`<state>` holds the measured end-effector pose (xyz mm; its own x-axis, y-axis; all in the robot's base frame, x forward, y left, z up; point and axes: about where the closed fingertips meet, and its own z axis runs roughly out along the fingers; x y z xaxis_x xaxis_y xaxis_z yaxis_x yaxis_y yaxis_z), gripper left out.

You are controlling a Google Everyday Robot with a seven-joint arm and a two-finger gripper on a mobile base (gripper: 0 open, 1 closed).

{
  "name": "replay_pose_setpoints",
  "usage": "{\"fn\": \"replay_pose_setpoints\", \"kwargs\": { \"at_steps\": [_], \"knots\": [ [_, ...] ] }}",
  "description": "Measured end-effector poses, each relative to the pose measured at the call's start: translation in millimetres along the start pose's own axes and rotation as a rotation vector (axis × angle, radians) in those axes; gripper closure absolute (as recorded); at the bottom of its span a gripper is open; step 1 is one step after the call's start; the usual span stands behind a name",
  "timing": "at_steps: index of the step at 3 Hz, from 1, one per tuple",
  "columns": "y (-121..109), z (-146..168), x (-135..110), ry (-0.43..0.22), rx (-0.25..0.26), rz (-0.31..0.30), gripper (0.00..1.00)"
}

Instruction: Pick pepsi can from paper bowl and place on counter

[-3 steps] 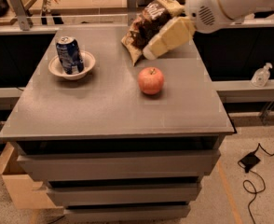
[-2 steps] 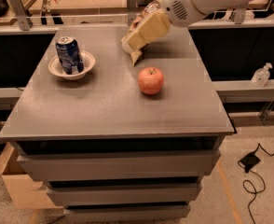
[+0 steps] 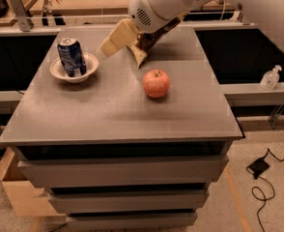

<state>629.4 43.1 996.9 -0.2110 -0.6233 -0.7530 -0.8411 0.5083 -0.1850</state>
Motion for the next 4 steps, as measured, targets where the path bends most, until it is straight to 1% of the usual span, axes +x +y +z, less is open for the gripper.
{"fn": "replay_pose_setpoints", "kwargs": {
  "at_steps": [1, 2, 3, 4],
  "knots": [
    [2, 33, -6, -0.003, 0.006, 0.000, 0.00],
    [3, 57, -21, -0.035, 0.023, 0.000, 0.00],
    [12, 83, -40, -0.062, -0.014, -0.022, 0.00],
    [12, 84, -40, -0.062, -0.015, -0.021, 0.00]
  ]
}}
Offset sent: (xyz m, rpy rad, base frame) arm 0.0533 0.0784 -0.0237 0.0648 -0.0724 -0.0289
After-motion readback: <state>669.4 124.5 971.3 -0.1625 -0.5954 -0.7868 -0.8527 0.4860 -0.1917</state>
